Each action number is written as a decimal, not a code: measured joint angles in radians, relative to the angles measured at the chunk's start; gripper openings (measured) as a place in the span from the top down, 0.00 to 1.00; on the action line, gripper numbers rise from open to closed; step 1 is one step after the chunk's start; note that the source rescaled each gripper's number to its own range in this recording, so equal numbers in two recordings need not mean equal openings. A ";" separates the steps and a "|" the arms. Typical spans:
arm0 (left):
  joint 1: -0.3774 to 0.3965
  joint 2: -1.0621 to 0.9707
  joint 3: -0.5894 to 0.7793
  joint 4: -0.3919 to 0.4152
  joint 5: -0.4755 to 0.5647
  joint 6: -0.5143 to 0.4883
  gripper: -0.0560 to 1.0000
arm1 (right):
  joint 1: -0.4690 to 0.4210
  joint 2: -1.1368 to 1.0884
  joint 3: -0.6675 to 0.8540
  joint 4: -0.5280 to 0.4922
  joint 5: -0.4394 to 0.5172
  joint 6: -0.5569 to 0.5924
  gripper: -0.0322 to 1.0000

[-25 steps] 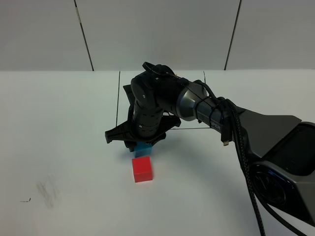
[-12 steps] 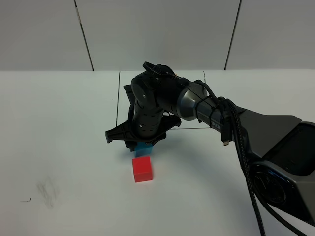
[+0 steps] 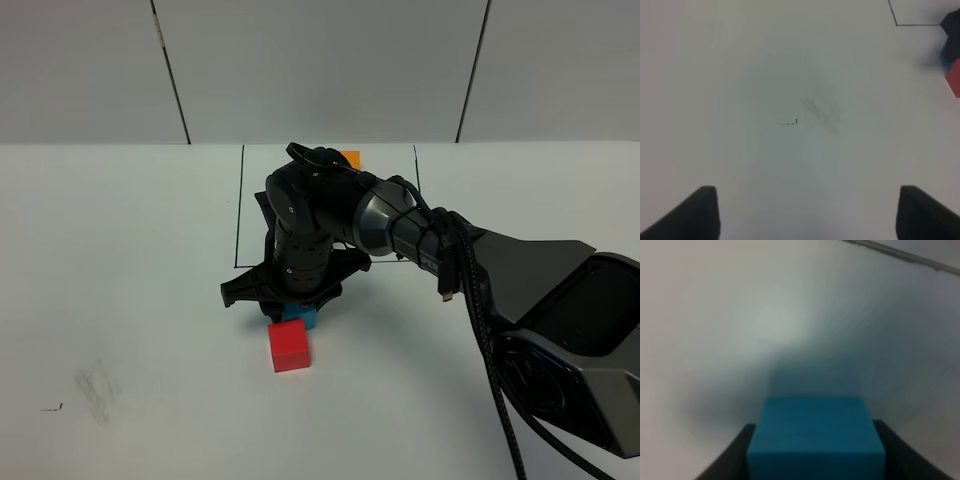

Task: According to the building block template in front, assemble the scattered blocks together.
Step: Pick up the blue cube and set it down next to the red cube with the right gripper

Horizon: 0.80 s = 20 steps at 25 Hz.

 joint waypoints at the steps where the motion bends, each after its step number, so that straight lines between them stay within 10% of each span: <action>1: 0.000 0.000 0.000 0.000 0.000 0.000 0.39 | 0.000 0.002 -0.001 0.002 0.000 0.000 0.97; 20: 0.000 0.000 0.000 0.000 0.000 0.000 0.39 | -0.001 0.016 -0.010 0.122 -0.055 0.000 0.97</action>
